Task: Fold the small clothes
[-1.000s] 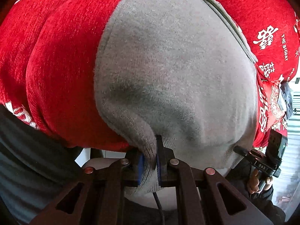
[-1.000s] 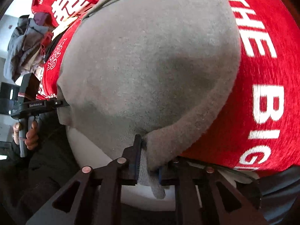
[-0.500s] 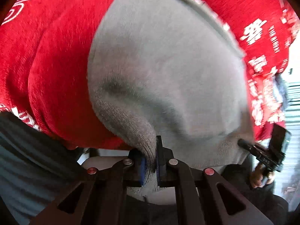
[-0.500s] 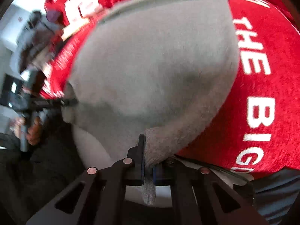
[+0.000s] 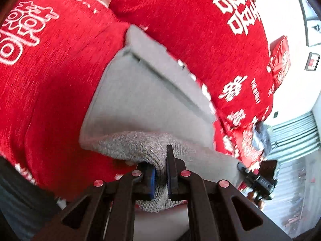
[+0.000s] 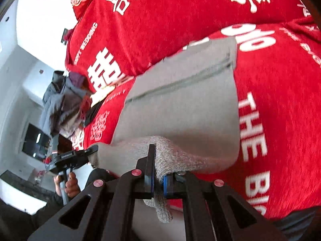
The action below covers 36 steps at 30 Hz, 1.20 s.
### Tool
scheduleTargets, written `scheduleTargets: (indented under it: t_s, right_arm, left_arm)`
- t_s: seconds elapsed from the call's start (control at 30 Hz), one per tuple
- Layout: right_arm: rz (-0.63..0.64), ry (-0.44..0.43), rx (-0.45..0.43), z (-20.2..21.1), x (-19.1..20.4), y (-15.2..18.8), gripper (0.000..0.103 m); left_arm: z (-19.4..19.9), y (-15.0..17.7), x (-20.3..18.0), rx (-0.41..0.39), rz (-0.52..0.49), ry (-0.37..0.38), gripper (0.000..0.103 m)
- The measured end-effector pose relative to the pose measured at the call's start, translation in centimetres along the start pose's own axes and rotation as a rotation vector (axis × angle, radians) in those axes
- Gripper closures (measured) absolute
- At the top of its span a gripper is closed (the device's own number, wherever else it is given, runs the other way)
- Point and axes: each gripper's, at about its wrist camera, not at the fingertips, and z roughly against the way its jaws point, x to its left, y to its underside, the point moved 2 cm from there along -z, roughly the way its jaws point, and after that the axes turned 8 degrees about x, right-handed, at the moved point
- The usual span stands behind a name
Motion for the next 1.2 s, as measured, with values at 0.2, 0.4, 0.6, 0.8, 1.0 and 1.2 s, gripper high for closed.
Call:
scheduleTargets:
  t_s: [0.2,0.4,0.6,0.8,1.0,1.2]
  right_arm:
    - [-0.021,0.022,-0.058,0.8,0.2,-3.5,0.097]
    - [-0.024,0.043,-0.08,0.6,0.6,-7.4,0.097]
    - [-0.033,0.062,-0.1,0.2,0.3,-12.0,0.097]
    - [-0.07,0.094,-0.103,-1.8,-1.5,-17.0,0.098]
    - [-0.129,0.153,-0.059,-6.3,-5.3,-22.3,0.098]
    - [-0.175,0.205,-0.005,-10.7,-9.0,-25.4,0.097]
  left_arm:
    - [0.2,-3.5,-2.3,-0.053,-0.027,0.006,0.094]
    - [-0.7,-7.1,-4.5,-0.066,-0.055,-0.011,0.094]
    - [-2.1,-11.3,-6.0,-0.075,-0.079,-0.028,0.094]
    - [-5.6,-17.1,-6.1,-0.067,-0.074,-0.061,0.094]
    - [-11.5,-22.7,-4.8,-0.01,-0.065,-0.15,0.094]
    - [-15.9,-26.2,-2.4,0.017,-0.014,-0.185,0.094]
